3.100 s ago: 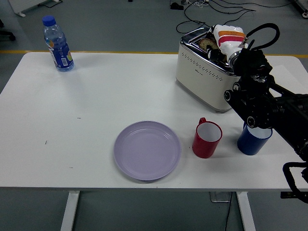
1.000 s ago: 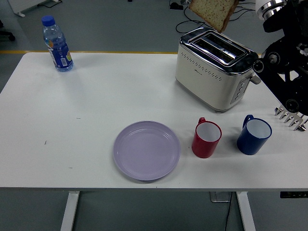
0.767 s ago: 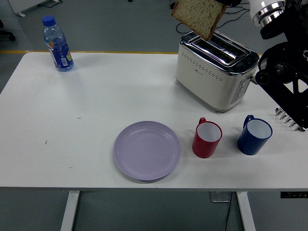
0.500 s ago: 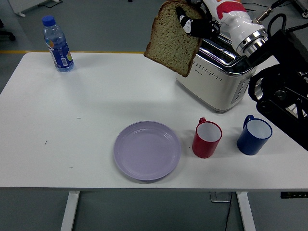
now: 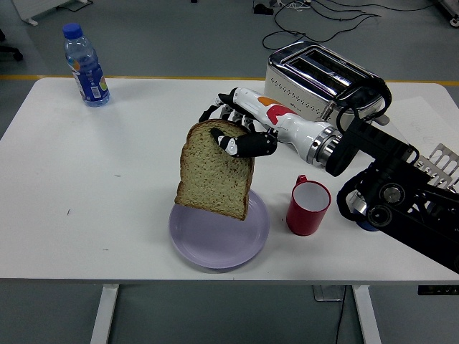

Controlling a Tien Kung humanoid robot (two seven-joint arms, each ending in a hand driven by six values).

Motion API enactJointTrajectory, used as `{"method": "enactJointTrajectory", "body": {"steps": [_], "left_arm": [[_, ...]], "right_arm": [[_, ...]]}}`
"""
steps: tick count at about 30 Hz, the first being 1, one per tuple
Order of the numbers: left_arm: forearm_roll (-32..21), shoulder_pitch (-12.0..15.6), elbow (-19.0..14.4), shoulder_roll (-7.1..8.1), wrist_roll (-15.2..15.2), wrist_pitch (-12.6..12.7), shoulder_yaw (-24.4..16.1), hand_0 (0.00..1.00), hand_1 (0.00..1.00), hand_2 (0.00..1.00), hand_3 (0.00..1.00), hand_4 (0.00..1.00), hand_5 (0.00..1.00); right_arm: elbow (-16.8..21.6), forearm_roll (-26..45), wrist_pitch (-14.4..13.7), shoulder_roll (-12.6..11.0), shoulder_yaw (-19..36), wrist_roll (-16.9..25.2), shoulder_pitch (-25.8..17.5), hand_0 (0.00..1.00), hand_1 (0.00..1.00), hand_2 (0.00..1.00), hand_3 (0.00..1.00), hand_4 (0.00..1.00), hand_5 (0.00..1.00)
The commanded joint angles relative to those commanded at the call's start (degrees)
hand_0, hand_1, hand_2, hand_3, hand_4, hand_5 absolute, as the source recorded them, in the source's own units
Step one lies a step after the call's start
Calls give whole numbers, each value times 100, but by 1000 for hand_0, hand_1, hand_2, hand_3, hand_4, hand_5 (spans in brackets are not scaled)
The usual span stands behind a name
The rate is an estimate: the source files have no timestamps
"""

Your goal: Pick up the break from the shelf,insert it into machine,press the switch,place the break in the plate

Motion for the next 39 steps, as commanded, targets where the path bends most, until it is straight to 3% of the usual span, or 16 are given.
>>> {"method": "enactJointTrajectory", "body": {"steps": [8, 17, 24, 39], "left_arm": [[-39, -30, 0, 1, -27, 14, 15, 650, 632, 625, 579, 327, 913], [-124, -32, 0, -1, -35, 26, 108, 650, 632, 623, 579, 327, 913], [-135, -39, 0, -2, -31, 27, 125, 650, 632, 624, 579, 326, 913], [-145, -69, 0, 0, -21, 20, 173, 650, 632, 624, 580, 324, 912]], "right_arm": [[-358, -13, -3, 248, -248, 9, -105, 69, 226, 379, 507, 364, 2], [-1160, -74, -149, 683, -377, 107, -209, 67, 225, 377, 507, 366, 2], [-1581, -94, -254, 840, -453, 192, -302, 69, 223, 377, 509, 375, 2], [-2101, -117, -459, 1109, -670, 359, -397, 100, 235, 387, 511, 381, 2]]}}
